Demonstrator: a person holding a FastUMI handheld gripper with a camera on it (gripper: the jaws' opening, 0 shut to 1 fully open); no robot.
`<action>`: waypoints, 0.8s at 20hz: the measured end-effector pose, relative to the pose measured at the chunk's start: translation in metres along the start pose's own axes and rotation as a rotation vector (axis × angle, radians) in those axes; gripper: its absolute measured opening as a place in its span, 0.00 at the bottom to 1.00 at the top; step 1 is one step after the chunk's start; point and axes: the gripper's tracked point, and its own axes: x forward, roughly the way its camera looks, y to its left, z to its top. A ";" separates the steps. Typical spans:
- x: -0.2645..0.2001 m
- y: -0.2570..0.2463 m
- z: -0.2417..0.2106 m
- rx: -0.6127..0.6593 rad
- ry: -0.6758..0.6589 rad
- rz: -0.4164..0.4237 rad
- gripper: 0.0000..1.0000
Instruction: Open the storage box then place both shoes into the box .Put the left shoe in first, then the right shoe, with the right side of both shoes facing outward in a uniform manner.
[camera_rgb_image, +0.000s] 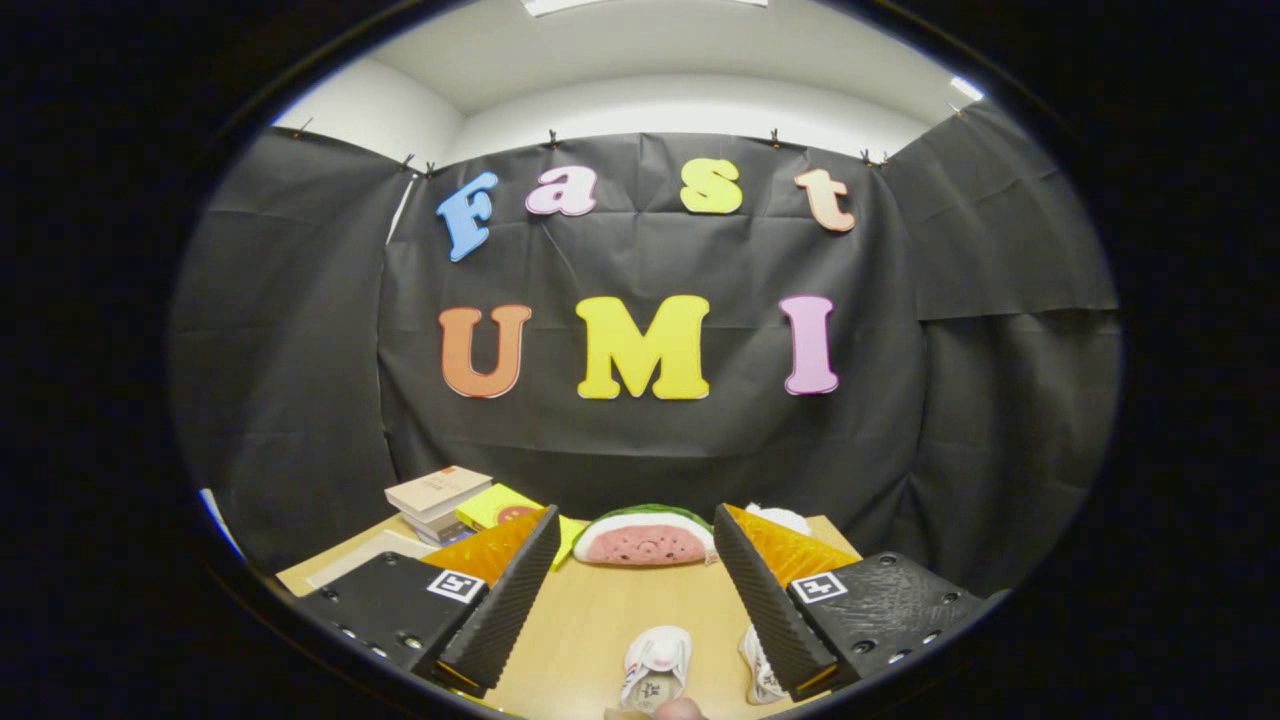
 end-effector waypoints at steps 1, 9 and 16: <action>0.002 0.005 -0.002 0.006 0.003 0.011 0.95; 0.013 0.087 -0.065 0.092 0.159 0.215 0.95; 0.011 0.158 -0.155 0.282 0.410 0.405 0.95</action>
